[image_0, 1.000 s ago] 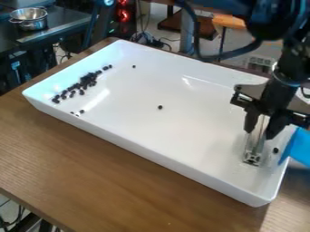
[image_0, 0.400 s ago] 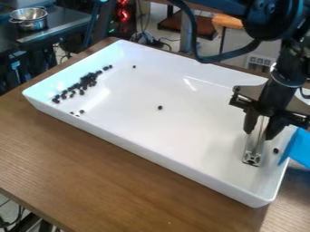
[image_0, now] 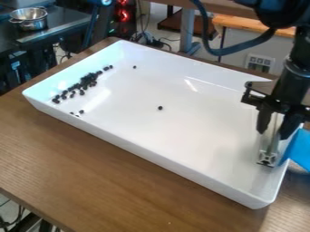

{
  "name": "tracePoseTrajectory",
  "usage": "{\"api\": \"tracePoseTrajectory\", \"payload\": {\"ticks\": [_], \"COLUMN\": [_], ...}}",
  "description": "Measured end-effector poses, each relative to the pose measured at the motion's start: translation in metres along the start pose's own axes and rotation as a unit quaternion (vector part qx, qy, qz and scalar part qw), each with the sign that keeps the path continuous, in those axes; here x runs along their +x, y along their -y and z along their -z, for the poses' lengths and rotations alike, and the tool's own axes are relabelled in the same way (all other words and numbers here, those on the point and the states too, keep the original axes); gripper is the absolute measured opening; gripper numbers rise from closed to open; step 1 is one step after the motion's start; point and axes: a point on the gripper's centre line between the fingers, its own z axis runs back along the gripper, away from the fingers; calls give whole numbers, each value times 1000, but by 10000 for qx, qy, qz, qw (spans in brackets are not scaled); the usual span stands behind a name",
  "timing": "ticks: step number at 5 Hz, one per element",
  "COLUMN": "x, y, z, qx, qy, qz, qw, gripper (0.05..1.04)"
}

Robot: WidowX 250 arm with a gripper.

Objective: Sweep into pile

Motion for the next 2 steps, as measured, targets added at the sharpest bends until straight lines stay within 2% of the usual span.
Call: {"api": "tracePoseTrajectory", "payload": {"ticks": [1, 2], "x": [1, 0], "y": [4, 6], "z": [-2, 5], "qx": [-14, 91], "qy": [51, 52], "qz": [33, 94], "qw": [10000, 9999], "gripper": [342, 342]}}
